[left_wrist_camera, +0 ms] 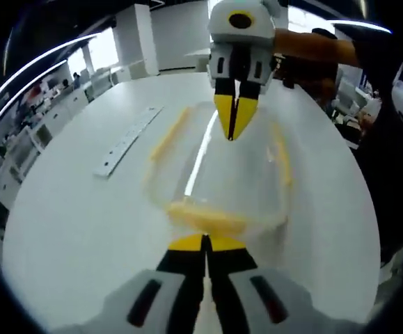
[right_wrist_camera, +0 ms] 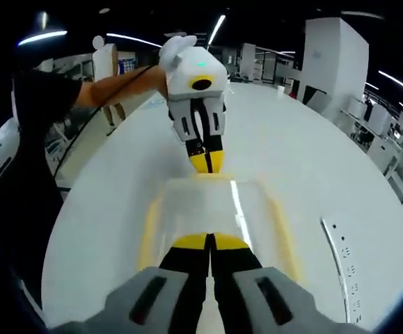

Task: Snap each plastic latch of the storage box into its locked position after aligning the lid with the box until every specified latch is closed and the lid sits flush.

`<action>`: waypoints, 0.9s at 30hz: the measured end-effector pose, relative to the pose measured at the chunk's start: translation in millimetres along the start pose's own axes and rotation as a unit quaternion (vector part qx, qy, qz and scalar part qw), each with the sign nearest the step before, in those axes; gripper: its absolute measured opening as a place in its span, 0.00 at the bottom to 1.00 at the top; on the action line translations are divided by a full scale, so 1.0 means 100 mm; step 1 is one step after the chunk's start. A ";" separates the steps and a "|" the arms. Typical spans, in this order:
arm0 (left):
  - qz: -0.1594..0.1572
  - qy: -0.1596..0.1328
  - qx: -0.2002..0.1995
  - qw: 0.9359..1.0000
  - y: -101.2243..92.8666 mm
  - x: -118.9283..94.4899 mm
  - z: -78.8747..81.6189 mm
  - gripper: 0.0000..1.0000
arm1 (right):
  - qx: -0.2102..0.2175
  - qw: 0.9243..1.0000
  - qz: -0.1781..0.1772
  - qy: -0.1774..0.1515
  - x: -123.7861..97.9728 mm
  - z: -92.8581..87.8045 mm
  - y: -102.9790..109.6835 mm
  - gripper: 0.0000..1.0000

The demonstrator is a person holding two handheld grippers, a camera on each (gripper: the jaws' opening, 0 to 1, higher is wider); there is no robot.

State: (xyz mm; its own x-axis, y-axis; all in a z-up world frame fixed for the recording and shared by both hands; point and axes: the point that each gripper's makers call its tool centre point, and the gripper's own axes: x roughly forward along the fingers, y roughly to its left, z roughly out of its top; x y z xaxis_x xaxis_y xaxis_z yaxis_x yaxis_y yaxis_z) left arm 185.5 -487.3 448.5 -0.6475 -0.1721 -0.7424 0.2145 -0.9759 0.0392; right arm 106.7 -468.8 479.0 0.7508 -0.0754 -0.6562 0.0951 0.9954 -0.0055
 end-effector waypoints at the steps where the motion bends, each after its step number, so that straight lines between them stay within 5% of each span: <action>1: 0.001 -0.001 0.001 1.000 0.01 0.00 0.01 0.00 | 0.001 1.000 0.001 0.000 0.00 0.00 0.00 0.00; 11: 0.005 0.031 0.009 0.999 0.02 0.09 0.01 0.00 | 0.045 0.999 0.003 -0.025 0.02 0.00 -0.04 0.00; 27: 0.003 0.074 -0.003 0.997 0.02 0.15 -0.02 0.00 | 0.036 0.999 -0.001 -0.015 0.03 0.00 -0.02 0.00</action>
State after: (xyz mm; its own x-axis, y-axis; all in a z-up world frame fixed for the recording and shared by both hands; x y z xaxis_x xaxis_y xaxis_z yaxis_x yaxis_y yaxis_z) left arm 177.7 -491.8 436.7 -0.5318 -0.1553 -0.8325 0.2226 -0.9741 0.0395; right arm 108.8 -471.1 477.5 0.7697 -0.0795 -0.6334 0.1418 0.9887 0.0481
